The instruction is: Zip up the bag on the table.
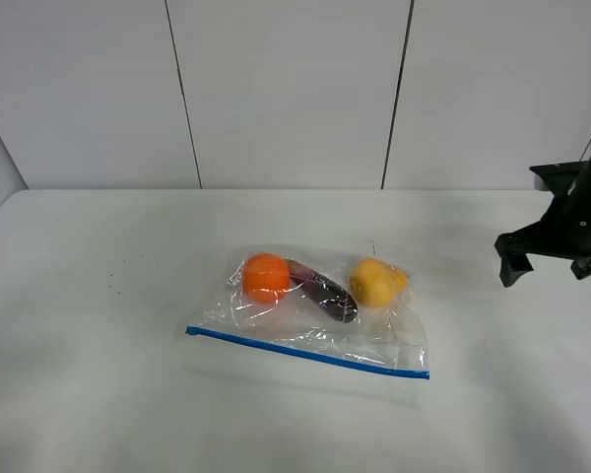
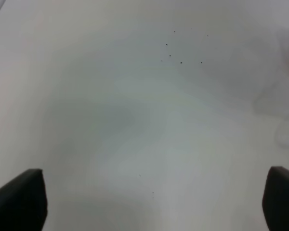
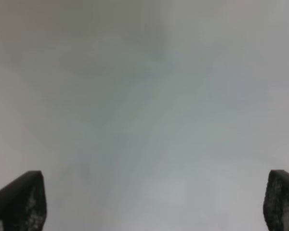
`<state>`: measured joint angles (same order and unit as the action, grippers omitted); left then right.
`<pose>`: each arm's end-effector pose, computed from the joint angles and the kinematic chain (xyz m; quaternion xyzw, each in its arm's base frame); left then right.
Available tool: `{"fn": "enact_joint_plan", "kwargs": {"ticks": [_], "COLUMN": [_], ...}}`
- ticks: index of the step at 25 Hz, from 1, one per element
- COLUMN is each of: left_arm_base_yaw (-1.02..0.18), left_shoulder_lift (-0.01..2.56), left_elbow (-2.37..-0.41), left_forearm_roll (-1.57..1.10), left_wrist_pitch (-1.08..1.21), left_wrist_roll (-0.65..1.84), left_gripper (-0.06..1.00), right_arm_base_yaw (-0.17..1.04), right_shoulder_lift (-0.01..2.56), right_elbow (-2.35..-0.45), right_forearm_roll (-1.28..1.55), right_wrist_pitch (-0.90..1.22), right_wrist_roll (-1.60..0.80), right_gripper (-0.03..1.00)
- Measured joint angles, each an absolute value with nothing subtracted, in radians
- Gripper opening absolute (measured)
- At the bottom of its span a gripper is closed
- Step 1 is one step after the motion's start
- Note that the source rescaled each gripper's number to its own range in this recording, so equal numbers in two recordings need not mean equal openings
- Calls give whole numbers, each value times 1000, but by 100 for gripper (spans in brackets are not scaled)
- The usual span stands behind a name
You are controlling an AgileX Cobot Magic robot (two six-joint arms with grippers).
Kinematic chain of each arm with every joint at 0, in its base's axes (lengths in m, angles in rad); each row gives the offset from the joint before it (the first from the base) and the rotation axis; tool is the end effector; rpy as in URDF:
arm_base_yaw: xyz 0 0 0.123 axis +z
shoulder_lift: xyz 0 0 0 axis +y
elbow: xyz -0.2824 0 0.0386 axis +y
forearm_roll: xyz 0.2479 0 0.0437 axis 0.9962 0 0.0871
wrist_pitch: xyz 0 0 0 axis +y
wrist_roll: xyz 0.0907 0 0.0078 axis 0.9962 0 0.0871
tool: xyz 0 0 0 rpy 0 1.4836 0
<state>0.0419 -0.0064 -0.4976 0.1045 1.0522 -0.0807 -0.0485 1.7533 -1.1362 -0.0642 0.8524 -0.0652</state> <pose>-0.0058 0.0080 0.2775 -0.0539 0.8471 0.0420 0.5270 0.3331 -0.0206 0.1966 -0.0271 0.9949 -0.0313 0.0924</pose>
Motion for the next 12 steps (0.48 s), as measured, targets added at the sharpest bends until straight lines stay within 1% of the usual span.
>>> {"fn": "enact_joint_plan", "kwargs": {"ticks": [2, 7, 12], "left_arm_base_yaw": [42, 42, 42], "left_shoulder_lift": [-6, -6, -6], "left_elbow": [-498, -498, -498], "left_forearm_roll": [105, 105, 105], "left_wrist_pitch": [1052, 1052, 1052], "left_wrist_roll": [-81, -81, -81], "left_gripper": [100, 100, 100], "right_arm_base_yaw": [-22, -20, -20], "right_shoulder_lift": [1753, 1734, 1610], "right_elbow": [-1136, -1135, -1135], "right_forearm_roll": [-64, -78, -78], "right_wrist_pitch": [843, 862, 867], "right_wrist_roll": [-64, -57, -56], "right_gripper": [100, 100, 100]}}
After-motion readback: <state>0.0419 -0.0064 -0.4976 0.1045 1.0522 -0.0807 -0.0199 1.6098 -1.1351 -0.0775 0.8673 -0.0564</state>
